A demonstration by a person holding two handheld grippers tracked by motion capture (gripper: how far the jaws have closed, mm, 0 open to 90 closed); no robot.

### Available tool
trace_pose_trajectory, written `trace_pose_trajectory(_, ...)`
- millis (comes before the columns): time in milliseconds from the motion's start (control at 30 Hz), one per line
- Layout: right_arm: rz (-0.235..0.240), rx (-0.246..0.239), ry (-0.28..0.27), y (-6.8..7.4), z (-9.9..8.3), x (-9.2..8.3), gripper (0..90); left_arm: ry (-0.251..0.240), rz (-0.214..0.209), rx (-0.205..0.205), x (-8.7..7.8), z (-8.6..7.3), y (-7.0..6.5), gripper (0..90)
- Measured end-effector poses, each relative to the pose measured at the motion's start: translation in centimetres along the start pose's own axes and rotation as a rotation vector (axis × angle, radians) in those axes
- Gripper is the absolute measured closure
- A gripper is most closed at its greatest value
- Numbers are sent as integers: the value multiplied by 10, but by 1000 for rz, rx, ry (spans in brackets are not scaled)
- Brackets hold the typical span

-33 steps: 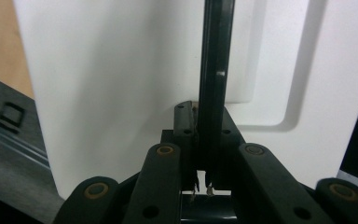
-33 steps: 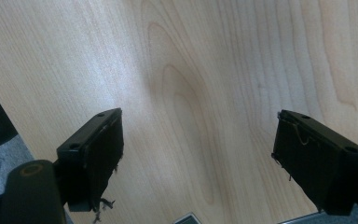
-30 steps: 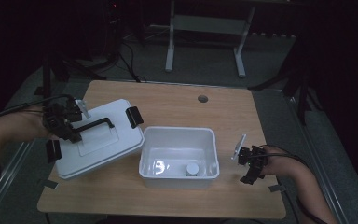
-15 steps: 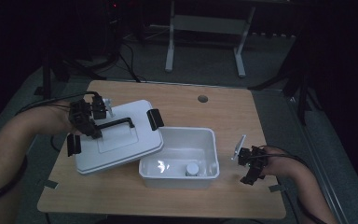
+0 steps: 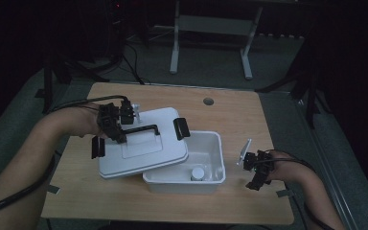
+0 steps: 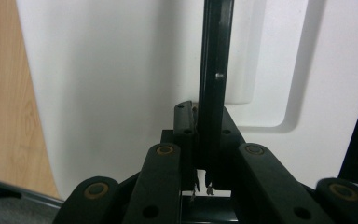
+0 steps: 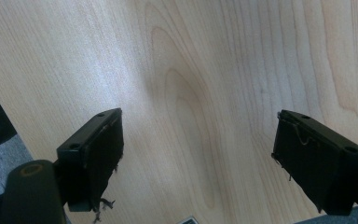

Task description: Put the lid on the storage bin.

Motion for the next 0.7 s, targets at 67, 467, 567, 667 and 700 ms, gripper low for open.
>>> trace_pose_trajectory(67,2,0,1,1,0,1,157,-5,-10,12,1,7,-1,836)
trace_pose_trajectory(467,5,-9,7,2,1,4,157,9,-7,129,8,53,-8,836)
trace_pose_trajectory(567,13,-7,0,2,1,3,157,-6,-13,151,11,66,-10,836)
trace_pose_trajectory(667,9,-7,5,2,0,3,157,-13,-19,180,14,78,-12,836)
trace_pose_trajectory(700,9,-7,7,2,0,4,157,-7,-19,186,15,83,-13,836)
Point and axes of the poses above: each handheld gripper's, and its own axes: x roughly forward along the jaws, z roughly out of its top, y roughly to its left, the point moved 4 cm from there along x, roughly forward along the jaws, and after that the axes turned 3 degrees about x, right-handed, at the moved point
